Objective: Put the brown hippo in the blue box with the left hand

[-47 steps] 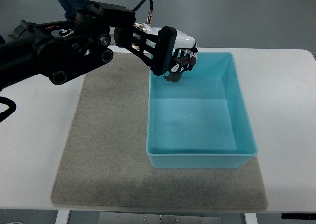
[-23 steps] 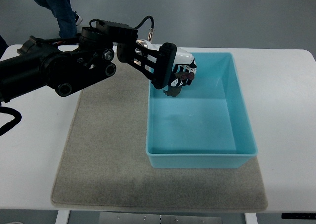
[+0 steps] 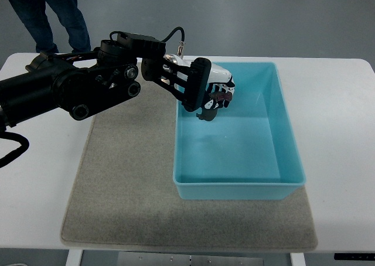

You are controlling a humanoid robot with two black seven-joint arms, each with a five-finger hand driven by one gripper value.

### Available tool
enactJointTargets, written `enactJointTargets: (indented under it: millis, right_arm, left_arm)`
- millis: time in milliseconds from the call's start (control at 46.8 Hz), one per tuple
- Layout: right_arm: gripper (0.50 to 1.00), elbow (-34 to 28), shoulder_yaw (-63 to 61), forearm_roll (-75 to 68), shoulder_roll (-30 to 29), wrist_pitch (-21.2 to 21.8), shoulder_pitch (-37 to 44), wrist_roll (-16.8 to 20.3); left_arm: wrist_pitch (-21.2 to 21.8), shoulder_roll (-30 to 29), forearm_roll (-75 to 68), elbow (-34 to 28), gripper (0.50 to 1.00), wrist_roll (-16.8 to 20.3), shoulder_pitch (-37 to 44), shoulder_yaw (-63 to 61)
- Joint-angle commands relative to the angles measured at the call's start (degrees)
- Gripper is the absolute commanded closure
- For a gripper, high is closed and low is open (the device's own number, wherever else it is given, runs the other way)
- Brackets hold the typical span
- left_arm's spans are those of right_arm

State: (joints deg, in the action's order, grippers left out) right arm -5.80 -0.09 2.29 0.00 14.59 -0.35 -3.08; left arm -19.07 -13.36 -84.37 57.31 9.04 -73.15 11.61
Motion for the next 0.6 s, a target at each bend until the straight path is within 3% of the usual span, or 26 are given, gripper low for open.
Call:
enactJointTargets:
  millis: [0,21,43,86,107,128,577]
  right_arm:
    - [0.564,0.0,0.0,0.0,0.0,0.0,0.0,0.0]
    - [0.564,0.0,0.0,0.0,0.0,0.0,0.0,0.0]
    - [0.564,0.0,0.0,0.0,0.0,0.0,0.1,0.0]
    - [0.564,0.0,0.0,0.0,0.0,0.0,0.0,0.0]
    - [0.564,0.0,0.0,0.0,0.0,0.0,0.0,0.0]
    - [0.564,0.0,0.0,0.0,0.0,0.0,0.0,0.0]
    - [0.564,0.0,0.0,0.0,0.0,0.0,0.1,0.0]
  left_arm:
    - [0.0,0.0,0.1,0.0,0.945,0.1,0.1,0.0]
    - [0.0,0.0,0.1,0.0,0.913,0.1,0.1,0.0]
    - [0.0,0.0,0.1,0.0,0.847,0.2,0.1,0.0]
    - [0.2,0.0,0.2,0.0,0.665,0.5,0.1,0.1]
    - [0.2,0.1,0.2,0.0,0.611,0.6,0.1,0.2]
    - [0.3,0.1,0.3,0.0,0.594,0.6,0.2,0.2]
    - [1.4,0.0,0.3,-1.4,0.576,0.8,0.0,0.8]
